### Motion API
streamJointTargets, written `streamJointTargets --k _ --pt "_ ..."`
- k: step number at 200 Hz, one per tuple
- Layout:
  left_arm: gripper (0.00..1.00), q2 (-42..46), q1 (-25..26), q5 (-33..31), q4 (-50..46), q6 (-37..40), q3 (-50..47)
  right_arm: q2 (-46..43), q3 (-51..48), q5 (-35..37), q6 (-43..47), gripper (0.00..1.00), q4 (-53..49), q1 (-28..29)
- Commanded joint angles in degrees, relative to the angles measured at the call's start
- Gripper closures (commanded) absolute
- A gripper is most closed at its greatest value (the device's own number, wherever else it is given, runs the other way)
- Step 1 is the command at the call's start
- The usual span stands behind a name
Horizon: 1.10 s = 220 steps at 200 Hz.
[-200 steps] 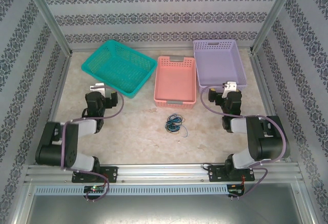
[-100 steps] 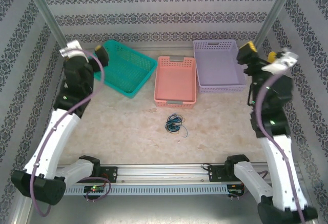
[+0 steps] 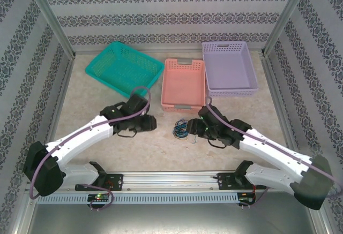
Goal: Untangle the cables
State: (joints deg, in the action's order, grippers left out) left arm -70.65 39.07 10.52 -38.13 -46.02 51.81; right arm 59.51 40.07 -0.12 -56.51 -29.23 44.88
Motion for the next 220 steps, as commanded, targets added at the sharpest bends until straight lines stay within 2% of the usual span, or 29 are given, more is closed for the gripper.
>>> streamJointTargets --k 1,40,60,80,87,95,106,114,141,164,186,220 --pt "0.6 2.7 0.5 6.0 7.2 -8.0 -3.3 4.2 -3.3 -1.3 -9.1 0.42 13.2 0.2" --pt "0.64 -0.8 0.6 8.2 11.6 -8.2 -3.7 15.6 -6.9 -4.0 -14.8 0.43 29.0 -1.3" --pt "0.65 -2.4 0.9 9.4 13.1 -7.9 -3.5 19.6 -4.4 -3.8 -14.7 0.44 29.8 -0.6" --pt "0.64 -3.3 1.4 10.3 14.8 -8.0 -3.9 24.1 -2.2 -3.0 -14.6 0.5 28.4 -0.6" --pt "0.64 -3.6 1.6 10.5 15.3 -8.1 -3.9 25.4 -2.4 -3.2 -14.8 0.54 29.1 -0.7" --pt "0.63 -4.0 1.8 10.7 15.6 -8.2 -3.6 26.7 -2.9 -4.3 -14.9 0.64 30.2 -0.9" --pt "0.62 -4.4 2.2 10.9 15.8 -8.1 -3.1 26.9 -3.3 -7.2 -14.2 0.86 31.3 -1.5" --pt "0.61 -4.6 2.2 11.0 15.5 -8.1 -2.5 25.7 -3.3 -8.7 -12.2 0.91 30.5 -1.5" --pt "0.51 -5.0 2.3 11.2 15.2 -7.9 -0.8 16.4 0.3 -7.8 3.3 0.89 18.6 1.4" --pt "0.43 -7.9 2.2 12.9 15.0 -6.7 2.0 12.3 -0.9 -12.7 11.5 0.89 15.9 0.9" --pt "0.35 -11.9 2.2 12.8 12.6 -5.1 5.1 11.7 -2.3 -15.5 13.6 0.9 15.2 -0.9" --pt "0.32 -16.6 2.2 13.0 11.7 -3.4 7.4 11.9 -2.0 -17.6 13.7 0.93 16.0 -2.5"
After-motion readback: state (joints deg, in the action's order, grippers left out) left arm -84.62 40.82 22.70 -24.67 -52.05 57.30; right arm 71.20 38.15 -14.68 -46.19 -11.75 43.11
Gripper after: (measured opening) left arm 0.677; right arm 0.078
